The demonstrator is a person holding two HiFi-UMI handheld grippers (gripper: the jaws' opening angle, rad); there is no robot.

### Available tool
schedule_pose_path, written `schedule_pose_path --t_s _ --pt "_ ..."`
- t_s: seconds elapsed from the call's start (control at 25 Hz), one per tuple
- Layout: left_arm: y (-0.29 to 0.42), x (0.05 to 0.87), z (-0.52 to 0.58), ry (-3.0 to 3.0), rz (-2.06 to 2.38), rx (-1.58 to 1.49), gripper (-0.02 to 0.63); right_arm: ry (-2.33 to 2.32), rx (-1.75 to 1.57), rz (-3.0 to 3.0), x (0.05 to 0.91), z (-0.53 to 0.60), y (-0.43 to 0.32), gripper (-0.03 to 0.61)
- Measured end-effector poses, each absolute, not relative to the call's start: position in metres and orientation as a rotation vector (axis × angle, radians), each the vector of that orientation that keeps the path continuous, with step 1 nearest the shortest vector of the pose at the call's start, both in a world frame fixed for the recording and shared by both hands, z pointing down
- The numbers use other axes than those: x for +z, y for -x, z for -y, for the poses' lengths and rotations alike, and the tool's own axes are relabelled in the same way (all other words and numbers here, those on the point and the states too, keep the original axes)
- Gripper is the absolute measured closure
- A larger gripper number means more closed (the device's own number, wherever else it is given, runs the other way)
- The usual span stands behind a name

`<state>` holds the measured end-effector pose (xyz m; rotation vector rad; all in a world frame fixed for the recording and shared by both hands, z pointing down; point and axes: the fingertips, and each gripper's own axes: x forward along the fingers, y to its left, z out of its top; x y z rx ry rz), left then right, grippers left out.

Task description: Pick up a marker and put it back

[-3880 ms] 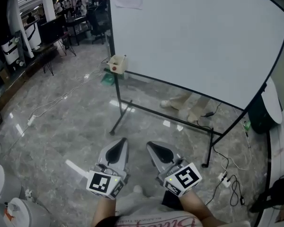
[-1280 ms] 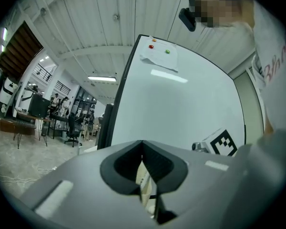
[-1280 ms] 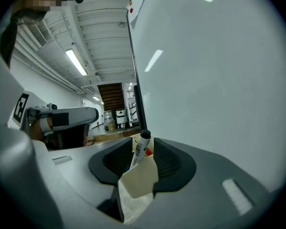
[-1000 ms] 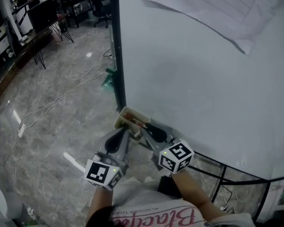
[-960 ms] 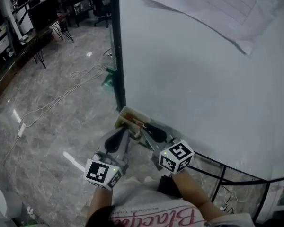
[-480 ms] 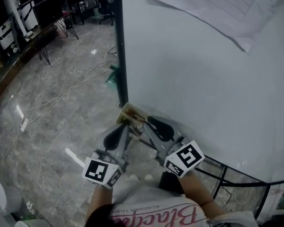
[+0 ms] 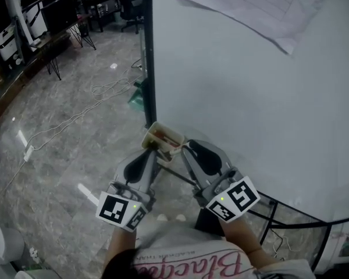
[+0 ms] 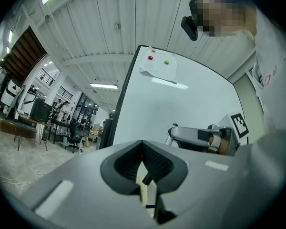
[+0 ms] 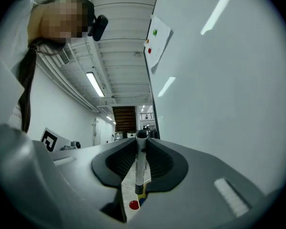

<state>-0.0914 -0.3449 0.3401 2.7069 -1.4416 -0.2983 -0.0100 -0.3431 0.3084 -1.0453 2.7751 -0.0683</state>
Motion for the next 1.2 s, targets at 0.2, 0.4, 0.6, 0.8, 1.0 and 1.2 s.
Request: schedule_pose_path --t_s 0.2,0.4,0.6,0.8,1.0,1.2 --pt "0.088 0.335 0.342 -2.703 1.428 -0.308 0.615 1.051 -0.115 -2.742 0.309 0.342 0.001 0.511" --pt "0.091 0.334 0.340 -2.721 1.440 -0.315 0.615 1.049 -0.135 -2.735 0.314 0.344 0.001 0.511" --pt "0.094 0.336 0.342 -2.720 1.449 -0.295 0.615 1.054 -0.137 -2.766 0.326 0.354 0.009 0.511" --pt "0.099 0.338 0.344 -2.710 1.469 -0.283 0.614 1.077 -0.205 -2.850 0.365 0.377 0.023 0.511" --pt "0.106 0.341 0.343 -2.691 1.492 -0.284 0.614 1.112 -0.334 -2.877 0.399 0.391 0.032 0.511" --pt "0.116 0.340 0.343 -2.660 1.510 -0.314 0.615 1.135 -0.418 -2.912 0.421 0.397 0.037 0.511"
